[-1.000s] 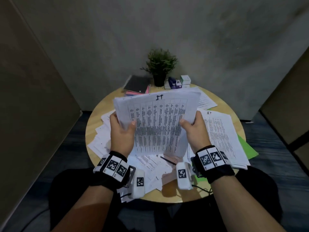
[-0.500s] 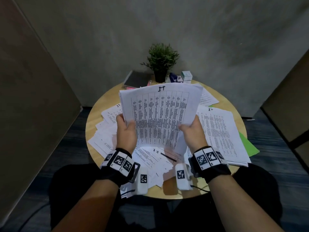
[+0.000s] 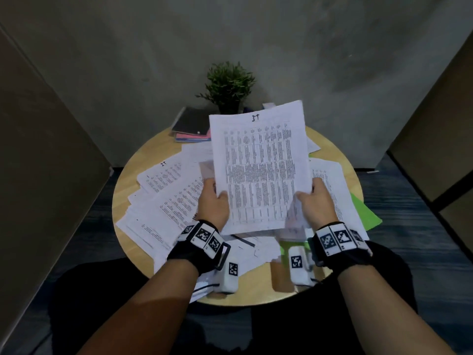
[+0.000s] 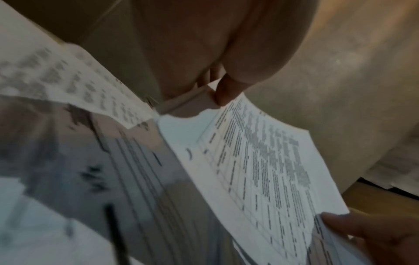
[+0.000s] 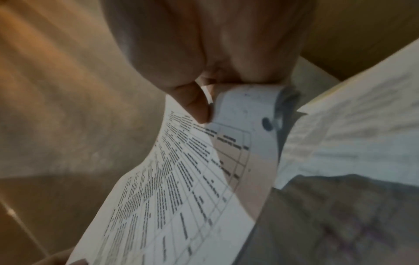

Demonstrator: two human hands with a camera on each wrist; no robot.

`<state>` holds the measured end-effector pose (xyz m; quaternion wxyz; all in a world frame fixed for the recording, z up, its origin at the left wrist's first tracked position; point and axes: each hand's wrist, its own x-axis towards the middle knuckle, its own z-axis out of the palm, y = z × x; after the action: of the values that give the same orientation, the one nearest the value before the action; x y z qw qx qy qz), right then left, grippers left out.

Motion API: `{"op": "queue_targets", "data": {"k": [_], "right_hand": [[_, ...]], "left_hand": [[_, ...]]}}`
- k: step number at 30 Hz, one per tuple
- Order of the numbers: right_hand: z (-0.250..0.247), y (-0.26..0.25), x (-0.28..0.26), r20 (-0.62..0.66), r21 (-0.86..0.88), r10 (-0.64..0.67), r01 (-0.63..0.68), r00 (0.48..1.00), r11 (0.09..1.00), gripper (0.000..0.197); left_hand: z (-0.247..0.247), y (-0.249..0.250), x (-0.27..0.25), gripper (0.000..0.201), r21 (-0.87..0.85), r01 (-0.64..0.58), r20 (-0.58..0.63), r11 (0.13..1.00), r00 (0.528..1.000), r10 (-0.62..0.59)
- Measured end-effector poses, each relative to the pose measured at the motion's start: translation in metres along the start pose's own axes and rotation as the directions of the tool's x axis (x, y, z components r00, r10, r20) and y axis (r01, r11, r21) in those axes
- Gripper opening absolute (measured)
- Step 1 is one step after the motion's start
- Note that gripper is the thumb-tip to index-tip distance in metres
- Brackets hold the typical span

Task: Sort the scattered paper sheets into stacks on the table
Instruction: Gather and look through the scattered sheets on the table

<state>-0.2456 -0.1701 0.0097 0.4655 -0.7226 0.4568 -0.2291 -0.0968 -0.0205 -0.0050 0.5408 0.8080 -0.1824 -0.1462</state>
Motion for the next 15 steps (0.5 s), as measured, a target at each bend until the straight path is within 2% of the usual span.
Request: {"op": "queue_targets", "data": {"k": [2,5,9,13,15], "right_hand": [[-0.023,0.009,0.014,-0.046,-0.055,0.039,-0.042,0.998,0.998,0.015],[-0.051,0.029,0.04,-0.106,-0.14,0.1,-0.114,0.989,0.984,0.026],[-0.076,0.056,0.064,-0.101,-0.275,0.184,-0.205,0.978,0.939,0.03],[-0.076,0.078,0.071,-0.071,-0.399,0.284,-0.288,0.956,0.871,0.039],[-0.073,0.084,0.071,-0.042,-0.42,0.309,-0.297,0.95,0.857,0.045]], "left_hand": [[0.026,0.009,0.004,0.03,0.01,0.002,0.06,1.0,0.998,-0.002],[0.066,0.02,0.008,0.029,0.056,-0.003,0.13,0.998,0.992,-0.005],[0.111,0.02,0.007,0.031,0.169,0.038,0.228,0.985,0.971,-0.076],[0.132,0.016,0.007,0.054,0.409,0.013,0.339,0.912,0.926,-0.165],[0.133,0.015,0.007,0.058,0.461,-0.026,0.388,0.887,0.905,-0.175]]}}
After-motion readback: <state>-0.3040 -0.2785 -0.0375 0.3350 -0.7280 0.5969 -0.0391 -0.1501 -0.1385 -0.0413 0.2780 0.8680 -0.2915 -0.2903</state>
